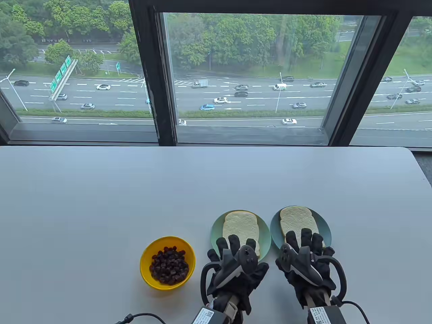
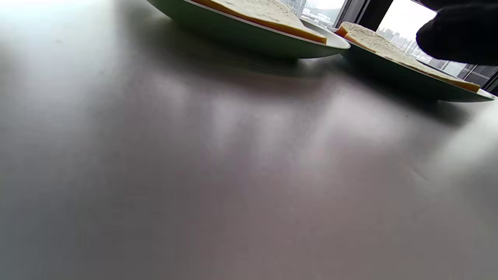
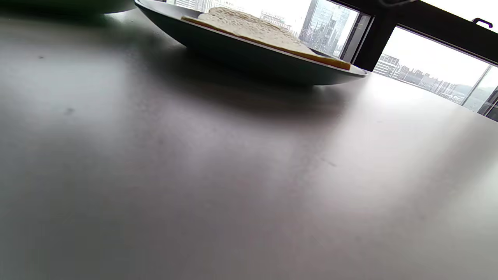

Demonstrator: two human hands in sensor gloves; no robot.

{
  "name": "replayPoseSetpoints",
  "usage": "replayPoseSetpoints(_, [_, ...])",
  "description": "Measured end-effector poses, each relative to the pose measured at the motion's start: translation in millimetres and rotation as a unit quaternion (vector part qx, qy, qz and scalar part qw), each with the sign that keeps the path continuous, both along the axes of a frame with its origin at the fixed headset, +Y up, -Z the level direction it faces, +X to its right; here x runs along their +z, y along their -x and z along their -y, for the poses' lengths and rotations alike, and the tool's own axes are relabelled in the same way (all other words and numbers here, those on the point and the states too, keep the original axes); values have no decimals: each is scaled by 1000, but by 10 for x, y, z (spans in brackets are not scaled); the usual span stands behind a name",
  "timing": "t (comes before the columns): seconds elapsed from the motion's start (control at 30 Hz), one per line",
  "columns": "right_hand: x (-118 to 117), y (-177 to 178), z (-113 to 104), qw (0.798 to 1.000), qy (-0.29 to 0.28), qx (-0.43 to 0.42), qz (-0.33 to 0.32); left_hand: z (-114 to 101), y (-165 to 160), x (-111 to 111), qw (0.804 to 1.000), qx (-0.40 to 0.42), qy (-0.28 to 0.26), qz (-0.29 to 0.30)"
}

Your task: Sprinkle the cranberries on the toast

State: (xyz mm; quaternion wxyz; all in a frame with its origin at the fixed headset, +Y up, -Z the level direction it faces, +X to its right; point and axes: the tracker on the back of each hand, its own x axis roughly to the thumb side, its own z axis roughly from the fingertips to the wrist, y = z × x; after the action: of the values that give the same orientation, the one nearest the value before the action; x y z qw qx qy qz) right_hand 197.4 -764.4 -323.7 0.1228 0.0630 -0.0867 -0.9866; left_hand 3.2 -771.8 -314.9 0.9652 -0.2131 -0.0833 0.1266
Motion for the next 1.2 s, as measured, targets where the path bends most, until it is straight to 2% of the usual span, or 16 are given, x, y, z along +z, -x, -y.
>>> replayPoseSetpoints(0.13, [17,5,-25,1000,4,3,1,38,30,-11,1000,-3,25,-1])
replayPoseSetpoints(0.47, [24,14,-40,1000,14,8,2,23,25,0,999,-16,30,7])
replayPoseSetpoints(0.87, [33,12,-49,1000,13,7,-4,-94,78,-15,997,-78,-23,-1])
replayPoseSetpoints(1.0, [34,16,-53,1000,12,-1,-6,-146,211,-47,990,-126,-62,-23])
replayPoseSetpoints(1.07, [34,18,-50,1000,13,-4,-7,-156,282,-70,987,-142,-66,-33])
replayPoseSetpoints(1.2, [34,21,-35,1000,18,-8,-9,-186,471,-129,988,-121,-64,-69])
